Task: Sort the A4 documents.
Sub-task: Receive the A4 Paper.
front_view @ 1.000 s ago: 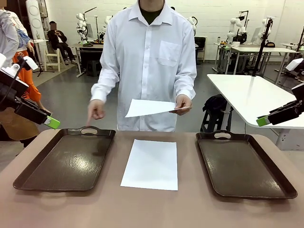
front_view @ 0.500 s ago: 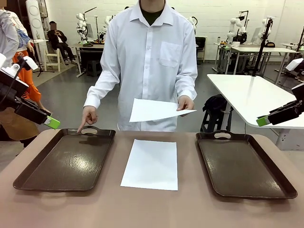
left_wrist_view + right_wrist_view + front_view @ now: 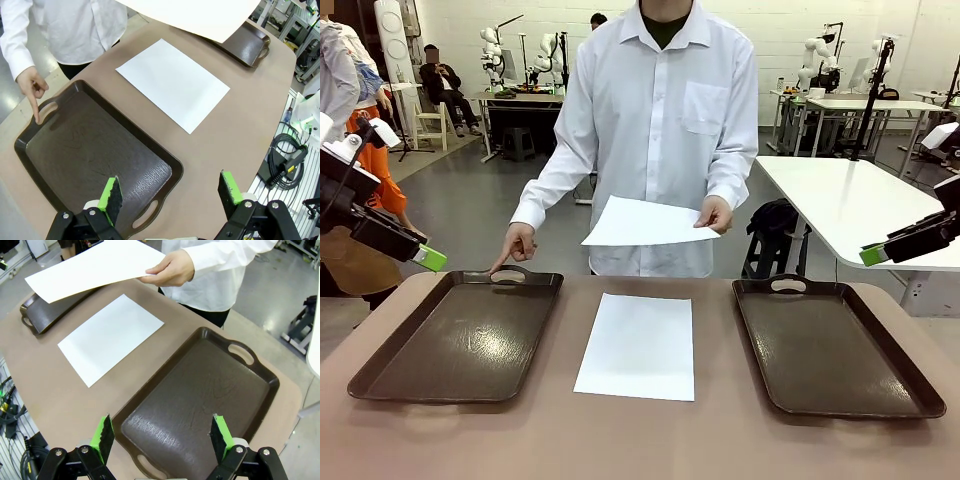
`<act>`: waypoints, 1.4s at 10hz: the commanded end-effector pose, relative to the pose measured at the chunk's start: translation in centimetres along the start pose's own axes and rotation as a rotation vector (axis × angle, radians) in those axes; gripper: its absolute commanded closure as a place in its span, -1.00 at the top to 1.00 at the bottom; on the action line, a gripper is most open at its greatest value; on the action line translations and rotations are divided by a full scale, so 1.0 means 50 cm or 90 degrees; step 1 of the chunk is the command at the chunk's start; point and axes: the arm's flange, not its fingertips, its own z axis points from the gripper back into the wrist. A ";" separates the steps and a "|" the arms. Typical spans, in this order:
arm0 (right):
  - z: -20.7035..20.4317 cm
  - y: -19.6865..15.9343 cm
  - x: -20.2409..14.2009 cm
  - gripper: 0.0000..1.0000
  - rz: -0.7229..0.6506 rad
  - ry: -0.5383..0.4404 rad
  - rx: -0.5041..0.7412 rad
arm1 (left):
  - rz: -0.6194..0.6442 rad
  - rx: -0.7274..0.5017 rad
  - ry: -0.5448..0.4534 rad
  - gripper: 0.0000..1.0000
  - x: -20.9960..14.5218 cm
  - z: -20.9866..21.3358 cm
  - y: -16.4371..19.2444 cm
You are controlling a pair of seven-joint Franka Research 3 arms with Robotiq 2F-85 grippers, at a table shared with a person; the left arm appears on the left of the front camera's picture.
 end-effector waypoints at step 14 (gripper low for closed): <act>0.000 0.000 0.000 1.00 -0.001 -0.002 0.002 | 0.401 -0.296 -0.095 1.00 0.158 -0.325 0.227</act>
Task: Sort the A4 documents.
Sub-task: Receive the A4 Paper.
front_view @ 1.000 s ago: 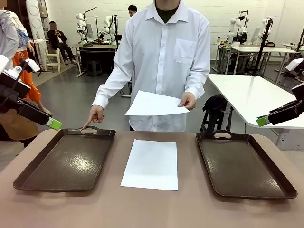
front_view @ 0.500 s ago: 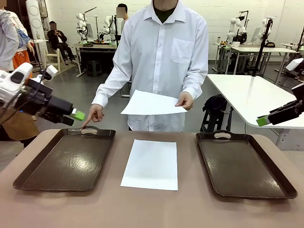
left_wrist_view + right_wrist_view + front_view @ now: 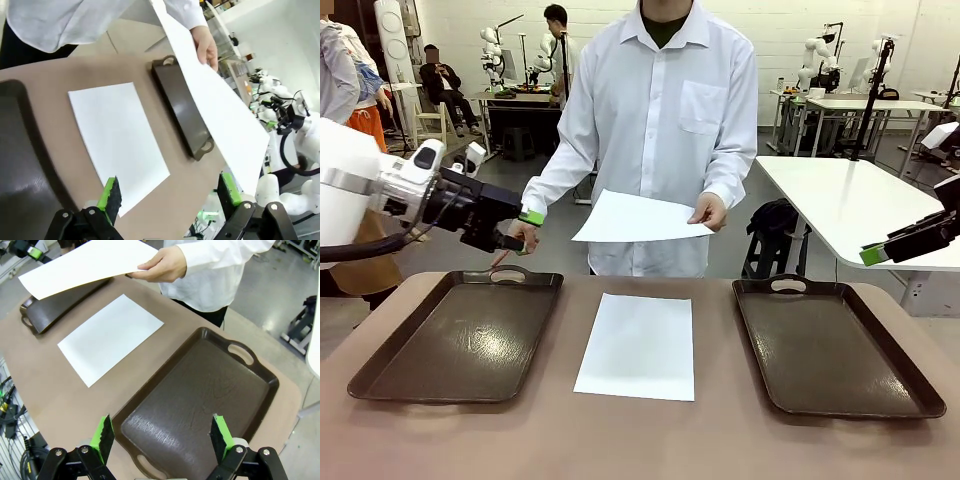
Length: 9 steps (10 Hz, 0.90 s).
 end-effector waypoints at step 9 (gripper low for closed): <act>-0.001 -0.001 -0.001 1.00 -0.002 -0.002 0.003 | 0.081 -0.241 0.065 1.00 0.096 -0.195 0.002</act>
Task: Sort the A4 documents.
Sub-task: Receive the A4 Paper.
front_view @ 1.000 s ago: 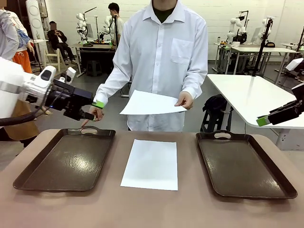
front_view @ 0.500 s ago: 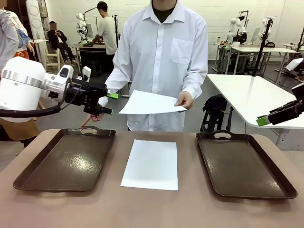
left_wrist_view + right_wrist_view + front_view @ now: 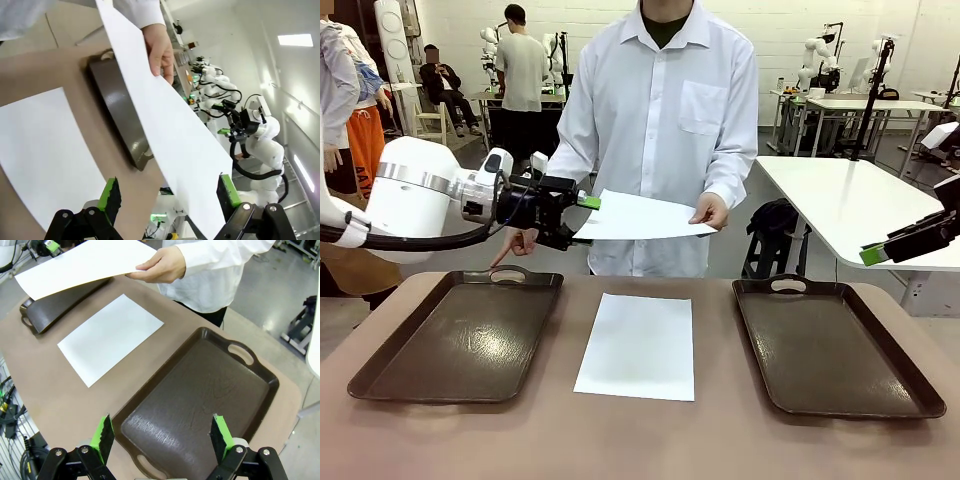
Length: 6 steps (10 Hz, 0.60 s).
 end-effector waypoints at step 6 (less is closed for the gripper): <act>-0.001 -0.002 -0.001 1.00 -0.002 -0.002 0.004 | 0.095 -0.077 0.043 1.00 0.017 -0.071 0.014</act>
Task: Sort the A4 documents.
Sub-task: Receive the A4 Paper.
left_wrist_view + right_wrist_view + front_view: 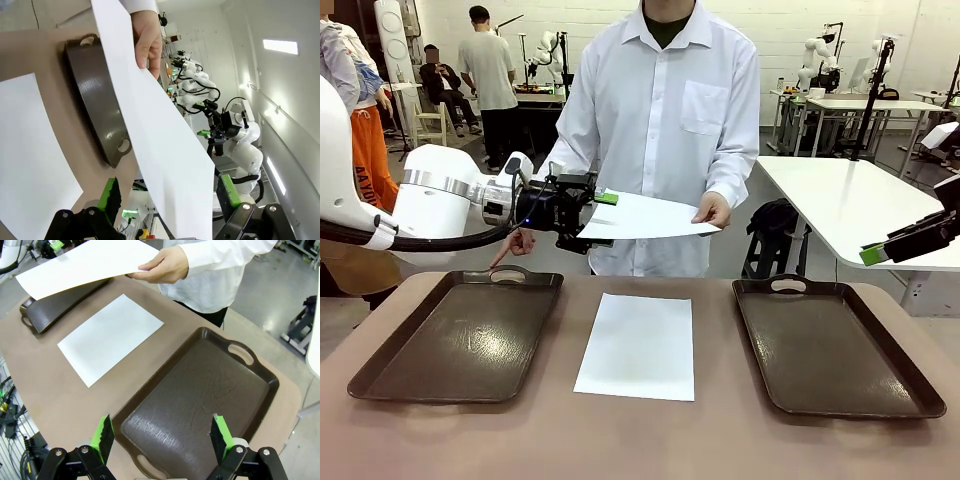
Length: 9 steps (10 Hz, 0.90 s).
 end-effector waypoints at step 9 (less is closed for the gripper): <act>-0.001 -0.002 -0.001 1.00 -0.002 -0.002 0.004 | 0.004 0.002 0.025 -0.28 0.008 0.005 0.004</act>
